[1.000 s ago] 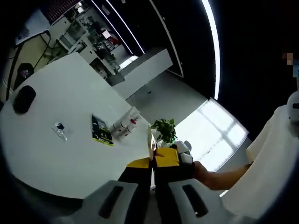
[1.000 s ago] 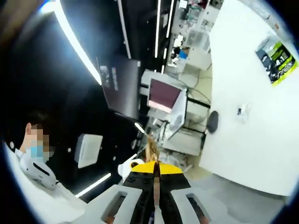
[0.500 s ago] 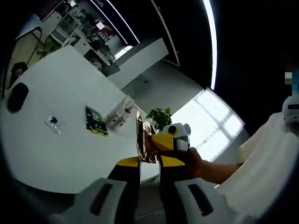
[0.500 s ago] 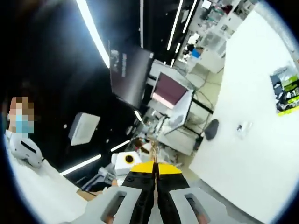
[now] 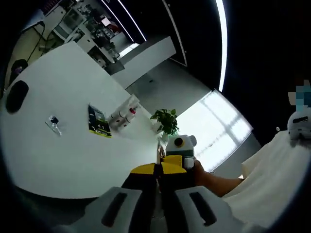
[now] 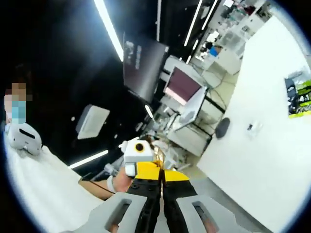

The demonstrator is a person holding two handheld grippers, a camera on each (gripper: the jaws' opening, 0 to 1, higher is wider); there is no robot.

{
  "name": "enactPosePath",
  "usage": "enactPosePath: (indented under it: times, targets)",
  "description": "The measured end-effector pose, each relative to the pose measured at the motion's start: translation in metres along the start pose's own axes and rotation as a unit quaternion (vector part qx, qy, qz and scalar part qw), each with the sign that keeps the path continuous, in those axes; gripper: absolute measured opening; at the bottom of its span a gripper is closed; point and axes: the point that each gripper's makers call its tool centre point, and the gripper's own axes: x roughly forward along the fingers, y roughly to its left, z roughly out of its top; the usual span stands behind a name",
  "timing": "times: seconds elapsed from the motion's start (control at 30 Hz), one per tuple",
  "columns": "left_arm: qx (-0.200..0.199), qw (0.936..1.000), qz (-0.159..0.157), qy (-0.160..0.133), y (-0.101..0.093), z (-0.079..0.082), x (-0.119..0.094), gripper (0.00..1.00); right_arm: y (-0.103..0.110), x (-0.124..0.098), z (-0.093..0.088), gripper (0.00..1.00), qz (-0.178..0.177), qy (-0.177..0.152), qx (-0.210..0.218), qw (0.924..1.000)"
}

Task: Arrange the skincare products in the storage area until every visible bottle or jar stands upright without overlapping.

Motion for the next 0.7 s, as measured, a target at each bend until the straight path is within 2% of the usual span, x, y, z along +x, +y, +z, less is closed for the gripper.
enactPosePath:
  times: [0.1,0.2,0.3,0.4,0.43,0.47,0.5,0.7]
  targets:
    - [-0.005,0.9999,0.007,0.008,0.004,-0.002,0.000,0.00,-0.006,0.001,-0.005,0.03,-0.028,-0.001,-0.052,0.9983]
    - [-0.018,0.9998,0.003,0.004,0.003,-0.001,0.000,0.00,0.004,0.004,-0.013,0.01,0.003,0.011,-0.033,0.9994]
    - [-0.027,0.9996,0.005,0.001,0.005,0.001,-0.001,0.00,0.005,0.004,-0.011,0.00,0.017,0.000,-0.018,0.9997]
    - [-0.031,0.9995,0.008,-0.005,0.006,0.003,-0.001,0.00,0.003,0.006,-0.013,0.05,0.021,0.000,-0.004,0.9998]
    - [-0.035,0.9993,0.010,-0.012,0.008,0.005,-0.002,0.00,0.001,0.006,-0.018,0.07,0.013,0.011,-0.005,0.9998]
    - [-0.039,0.9990,0.013,-0.019,0.010,0.007,-0.004,0.00,-0.002,0.007,-0.022,0.06,0.006,0.022,-0.007,0.9997]
    - [-0.042,0.9988,0.013,-0.020,0.010,0.007,-0.004,0.00,0.000,0.007,-0.021,0.00,0.010,0.019,-0.005,0.9997]
    - [-0.042,0.9986,0.021,-0.025,0.008,0.007,-0.001,0.00,0.002,0.005,-0.019,0.00,0.019,0.010,0.014,0.9997]
